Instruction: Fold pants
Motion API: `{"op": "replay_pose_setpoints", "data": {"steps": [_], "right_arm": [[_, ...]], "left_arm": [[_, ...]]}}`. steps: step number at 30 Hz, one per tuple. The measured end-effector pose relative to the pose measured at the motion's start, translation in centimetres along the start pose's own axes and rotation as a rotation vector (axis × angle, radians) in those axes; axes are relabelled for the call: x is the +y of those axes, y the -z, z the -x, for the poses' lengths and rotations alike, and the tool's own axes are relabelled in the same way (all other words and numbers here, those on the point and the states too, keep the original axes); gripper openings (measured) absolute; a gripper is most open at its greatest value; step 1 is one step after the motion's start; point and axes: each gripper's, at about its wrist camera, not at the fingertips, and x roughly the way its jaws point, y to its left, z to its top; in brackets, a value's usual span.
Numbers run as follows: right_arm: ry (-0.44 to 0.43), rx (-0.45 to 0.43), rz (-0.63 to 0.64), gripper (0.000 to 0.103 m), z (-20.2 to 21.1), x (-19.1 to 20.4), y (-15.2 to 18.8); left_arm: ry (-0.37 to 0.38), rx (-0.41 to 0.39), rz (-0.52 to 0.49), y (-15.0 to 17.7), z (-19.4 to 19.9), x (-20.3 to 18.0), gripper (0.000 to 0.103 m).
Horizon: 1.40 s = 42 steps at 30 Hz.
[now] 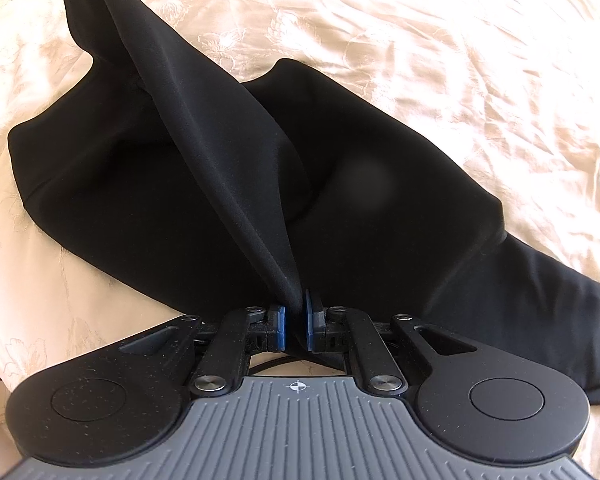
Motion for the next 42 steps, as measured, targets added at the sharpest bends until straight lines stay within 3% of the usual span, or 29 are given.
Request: {"op": "replay_pose_setpoints", "data": {"steps": [2,3,4,6,9,11,17,20,25,28,30,32,37,42], "right_arm": [[-0.004,-0.005,-0.018,0.036,-0.3,0.1,-0.3],[0.008,-0.011,-0.006,0.009,-0.1,0.4,-0.5],[0.013,-0.017,0.028,0.003,0.2,1.0,-0.6],[0.015,-0.036,0.116,0.003,1.6,2.2,-0.8],[0.006,-0.156,0.319,0.003,5.9,4.6,0.0],[0.016,-0.220,0.373,0.003,7.9,4.7,0.8],[0.134,-0.088,0.359,0.003,4.2,1.5,2.0],[0.127,-0.095,0.356,0.003,4.2,1.3,2.2],[0.118,-0.188,0.430,0.003,5.4,2.4,1.5],[0.129,-0.149,0.409,0.004,4.5,1.9,0.9],[0.144,-0.116,0.411,0.006,4.0,1.5,0.9],[0.160,-0.093,0.418,0.010,3.5,1.3,1.3],[0.184,-0.083,0.386,0.019,3.5,0.8,1.8],[0.227,-0.157,0.354,0.022,5.5,1.3,2.6]], "left_arm": [[0.003,-0.008,-0.001,0.9,0.5,0.9,0.009],[0.006,-0.013,-0.003,1.0,0.8,1.0,0.008],[0.008,-0.022,-0.002,1.0,1.3,0.9,0.008],[0.022,-0.052,0.000,1.4,2.6,1.4,0.007],[0.042,-0.118,-0.018,1.7,4.9,1.4,0.008],[0.037,-0.141,-0.037,2.4,5.4,1.4,0.008],[-0.016,-0.044,-0.036,4.7,1.3,1.0,0.008],[-0.016,-0.042,-0.022,4.9,1.1,1.1,0.007],[0.011,-0.009,0.004,4.9,0.9,0.9,0.010],[0.000,0.009,0.008,5.1,0.8,0.7,0.011],[-0.006,0.019,-0.005,5.5,1.4,0.9,0.021],[-0.010,0.046,-0.024,5.8,1.7,1.0,0.024],[-0.033,0.018,-0.108,7.0,3.9,1.7,0.024],[-0.081,-0.067,-0.153,5.8,5.8,4.2,0.024]]}}
